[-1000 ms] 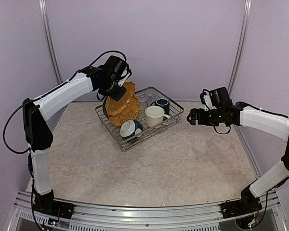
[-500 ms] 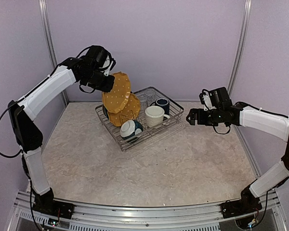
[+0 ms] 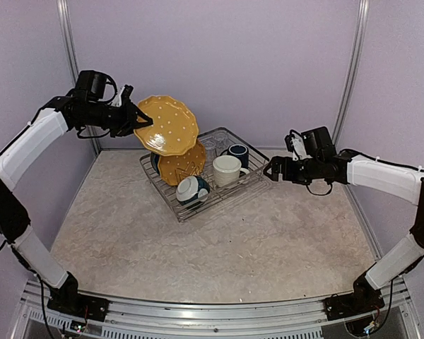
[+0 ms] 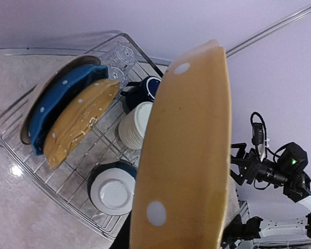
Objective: Unload the mixed dishes from the dish rack
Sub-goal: Pass from the left arm to the right, then place the plate at the center of the board.
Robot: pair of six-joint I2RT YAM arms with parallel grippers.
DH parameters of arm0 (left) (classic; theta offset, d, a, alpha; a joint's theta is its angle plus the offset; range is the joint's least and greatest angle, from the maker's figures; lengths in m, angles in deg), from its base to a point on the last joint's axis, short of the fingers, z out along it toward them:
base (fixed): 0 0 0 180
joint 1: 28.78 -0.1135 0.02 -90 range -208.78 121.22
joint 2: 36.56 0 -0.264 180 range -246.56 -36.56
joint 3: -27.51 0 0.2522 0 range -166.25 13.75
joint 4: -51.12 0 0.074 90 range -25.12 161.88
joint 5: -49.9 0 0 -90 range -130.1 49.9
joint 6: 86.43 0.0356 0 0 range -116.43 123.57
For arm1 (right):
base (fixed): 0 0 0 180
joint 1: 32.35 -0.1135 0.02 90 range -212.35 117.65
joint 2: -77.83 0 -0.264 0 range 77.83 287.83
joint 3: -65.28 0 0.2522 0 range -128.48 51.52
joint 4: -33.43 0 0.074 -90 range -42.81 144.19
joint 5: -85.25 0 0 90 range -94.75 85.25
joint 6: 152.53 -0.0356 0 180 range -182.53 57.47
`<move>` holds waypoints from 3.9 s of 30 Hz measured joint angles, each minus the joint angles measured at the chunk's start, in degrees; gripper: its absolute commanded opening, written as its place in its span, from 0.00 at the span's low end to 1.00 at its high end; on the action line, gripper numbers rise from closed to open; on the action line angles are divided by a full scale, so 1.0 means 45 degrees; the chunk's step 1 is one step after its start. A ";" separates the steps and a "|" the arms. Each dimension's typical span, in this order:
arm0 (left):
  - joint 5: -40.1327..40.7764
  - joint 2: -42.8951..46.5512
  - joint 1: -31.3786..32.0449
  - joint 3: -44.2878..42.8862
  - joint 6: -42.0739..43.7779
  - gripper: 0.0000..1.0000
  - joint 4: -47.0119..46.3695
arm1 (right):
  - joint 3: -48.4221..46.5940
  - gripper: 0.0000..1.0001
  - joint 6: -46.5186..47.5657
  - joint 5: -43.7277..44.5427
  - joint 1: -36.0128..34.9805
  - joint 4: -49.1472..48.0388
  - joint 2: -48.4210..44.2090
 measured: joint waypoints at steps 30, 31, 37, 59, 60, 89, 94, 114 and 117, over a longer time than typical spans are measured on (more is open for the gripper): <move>-0.2841 -0.2467 0.3463 0.1729 -0.2361 0.00 -0.3196 | 0.1710 0.55 -0.5629 -0.7174 -0.0767 -0.8927 0.1501; -0.2914 -0.2467 0.3463 0.1724 -0.2390 0.00 -0.3245 | 0.1719 0.55 -0.5668 -0.7208 -0.0772 -0.9039 0.1549; -0.3633 -0.2739 0.3449 0.1311 -0.2458 0.00 -0.3366 | 0.1928 0.38 -0.6149 -0.7509 -0.0772 -1.0132 0.1671; -0.4158 -0.2263 0.2618 0.1209 -0.2103 0.93 -0.3755 | 0.4556 0.00 -0.8072 -0.7902 0.0607 -1.2269 0.1549; -0.4138 -0.2045 0.2487 0.1219 -0.2084 0.94 -0.3755 | 0.4925 0.00 -0.8072 -0.7825 0.0928 -1.2094 0.1316; -0.2812 0.0952 0.1248 0.3580 -0.2229 0.99 -0.4119 | 0.9330 0.00 -0.6193 -0.7766 1.0015 -1.0020 0.0364; -0.2701 0.1326 0.1229 0.3827 -0.2273 0.99 -0.4158 | 0.9335 0.00 -0.6402 -0.7961 1.0244 -1.1409 0.1768; -0.1501 0.1180 0.0879 0.3667 -0.1681 0.99 -0.2880 | 0.7043 0.86 -0.1511 -0.4726 1.0448 -0.4726 -0.1025; -0.1156 0.0947 0.0738 0.3604 -0.1681 0.99 -0.2662 | 0.6878 0.96 -0.0894 -0.3565 1.0448 -0.3381 -0.2040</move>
